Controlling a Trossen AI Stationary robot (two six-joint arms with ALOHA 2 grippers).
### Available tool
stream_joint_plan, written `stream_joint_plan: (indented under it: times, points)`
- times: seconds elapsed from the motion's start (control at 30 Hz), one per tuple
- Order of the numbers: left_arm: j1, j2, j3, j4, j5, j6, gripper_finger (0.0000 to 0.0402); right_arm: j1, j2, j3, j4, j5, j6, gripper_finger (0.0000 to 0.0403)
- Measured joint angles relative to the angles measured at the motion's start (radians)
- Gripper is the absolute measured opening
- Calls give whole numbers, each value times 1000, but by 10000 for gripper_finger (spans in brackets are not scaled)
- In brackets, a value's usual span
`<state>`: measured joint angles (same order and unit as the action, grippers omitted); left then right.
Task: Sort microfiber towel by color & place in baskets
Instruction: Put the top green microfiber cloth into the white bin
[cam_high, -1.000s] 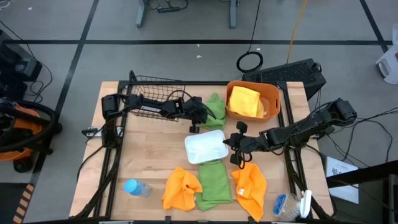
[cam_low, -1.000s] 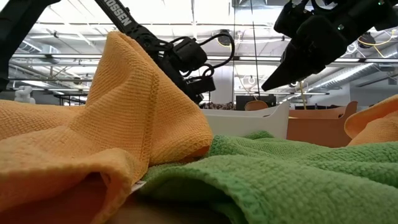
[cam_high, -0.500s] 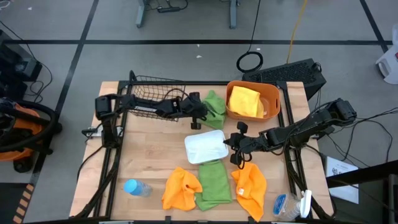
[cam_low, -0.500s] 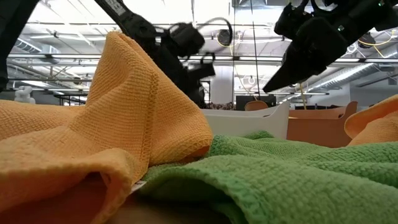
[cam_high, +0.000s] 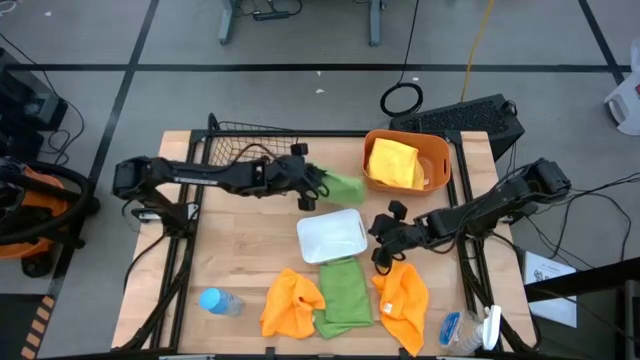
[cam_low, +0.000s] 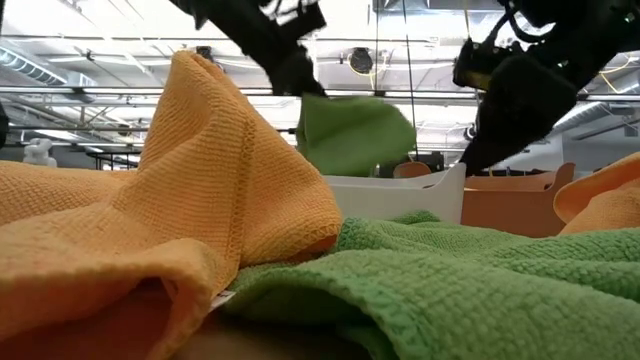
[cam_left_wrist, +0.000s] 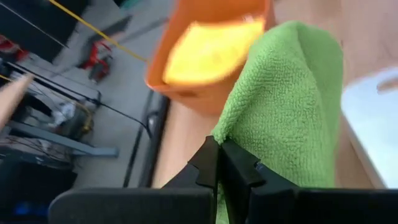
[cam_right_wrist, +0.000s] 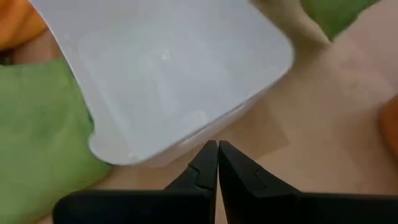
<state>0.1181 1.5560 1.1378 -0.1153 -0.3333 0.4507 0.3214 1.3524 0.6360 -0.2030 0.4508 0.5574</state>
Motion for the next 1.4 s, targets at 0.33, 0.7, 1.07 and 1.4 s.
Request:
stream_joint_plan:
  times: [0.33, 0.7, 1.07, 1.4]
  points:
    - [13, -131, 0, -4, -21, 5, 12, 65, 158, 0, 147, -8, 77, 6]
    - [-16, -225, 0, -2, 11, 2, 12, 65, 256, 0, 327, -5, 31, 6]
    - [-92, -231, 0, -10, 18, 4, 12, 125, 120, 0, 209, -26, 94, 6]
    - [-100, -231, 0, -24, 24, -1, 12, 227, 35, 0, 690, 280, -360, 12]
